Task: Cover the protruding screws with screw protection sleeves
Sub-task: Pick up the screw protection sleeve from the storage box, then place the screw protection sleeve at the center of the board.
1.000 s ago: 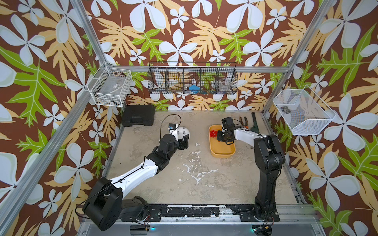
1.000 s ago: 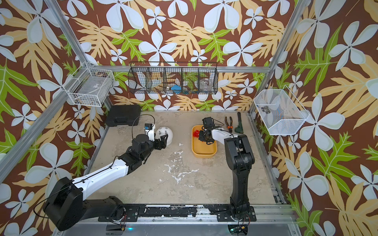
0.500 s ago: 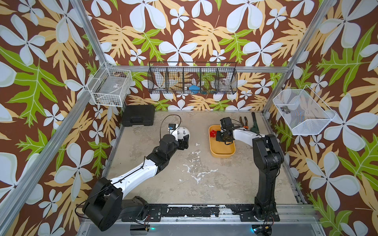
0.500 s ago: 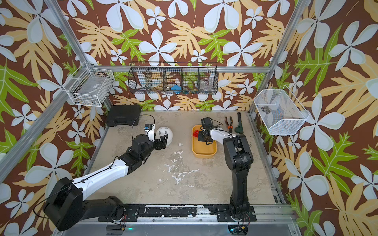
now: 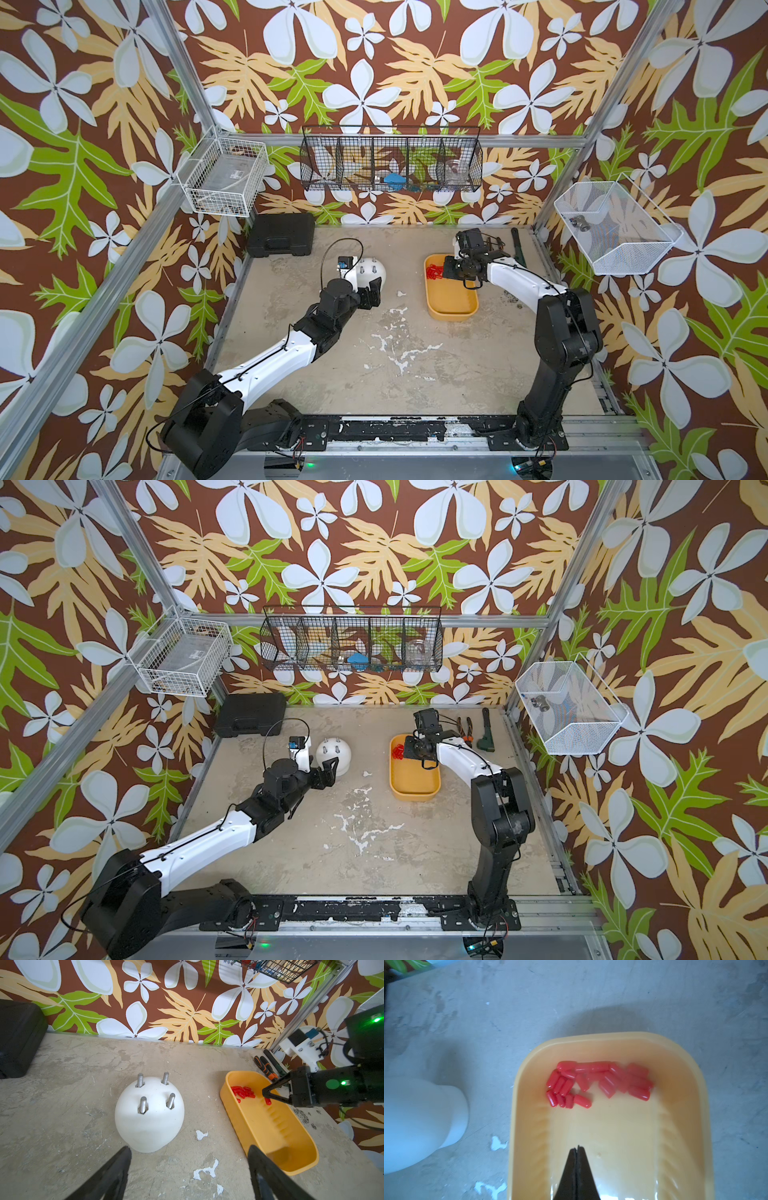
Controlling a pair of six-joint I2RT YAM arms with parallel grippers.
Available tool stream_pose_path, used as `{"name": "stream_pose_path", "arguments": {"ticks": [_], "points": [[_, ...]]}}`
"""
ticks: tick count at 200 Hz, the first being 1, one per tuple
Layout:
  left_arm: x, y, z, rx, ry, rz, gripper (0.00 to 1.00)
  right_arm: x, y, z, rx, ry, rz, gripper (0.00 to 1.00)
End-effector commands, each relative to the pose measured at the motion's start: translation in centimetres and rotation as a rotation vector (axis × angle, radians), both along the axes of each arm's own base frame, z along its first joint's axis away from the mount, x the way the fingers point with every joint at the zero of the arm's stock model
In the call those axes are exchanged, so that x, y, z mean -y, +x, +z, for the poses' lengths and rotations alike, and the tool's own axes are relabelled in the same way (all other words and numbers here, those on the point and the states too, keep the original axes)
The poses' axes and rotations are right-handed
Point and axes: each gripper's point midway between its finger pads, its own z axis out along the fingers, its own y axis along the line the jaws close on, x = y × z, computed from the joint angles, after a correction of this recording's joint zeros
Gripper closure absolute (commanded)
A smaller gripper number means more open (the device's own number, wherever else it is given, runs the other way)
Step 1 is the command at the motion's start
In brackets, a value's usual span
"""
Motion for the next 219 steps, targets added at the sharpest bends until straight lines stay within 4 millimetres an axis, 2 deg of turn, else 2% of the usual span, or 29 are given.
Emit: {"name": "stream_pose_path", "arguments": {"ticks": [1,30,66,90,113,132,169,196,219], "points": [[-0.3,-0.4,0.9,0.033,-0.052,0.006,0.11,-2.0,-1.9,1.3,-0.011,0.09,0.064,1.0],[-1.8,-1.5,0.0,0.008,-0.162,-0.003,0.1,-5.9,-6.4,2.5,-0.035,0.175,0.208,1.0],[-4.8,-3.0,-3.4,-0.057,-0.162,0.07,0.1,-12.0,-13.7,2.4,-0.097,0.267,0.428,1.0],[-6.0,-4.2,-4.6,-0.055,-0.144,0.093,0.1,-15.6,-18.1,1.2,-0.143,0.294,0.583,1.0],[-6.7,-5.4,-5.7,-0.048,-0.124,0.096,0.11,-17.7,-21.2,-1.6,-0.245,0.3,0.674,1.0],[-7.2,-6.2,-5.9,-0.021,-0.097,0.089,0.11,-18.2,-21.8,-3.9,-0.29,0.271,0.676,1.0],[-7.6,-7.8,-5.4,0.099,-0.11,0.051,0.11,-17.7,-20.2,-8.2,-0.258,0.011,0.692,0.99],[-8.2,-8.6,-5.7,0.166,-0.098,0.052,0.11,-17.5,-18.7,-10.2,-0.245,-0.062,0.668,0.99],[-8.4,-8.8,-5.7,0.183,-0.088,0.054,0.1,-17.8,-17.5,-10.9,-0.224,-0.106,0.664,0.99]]}}
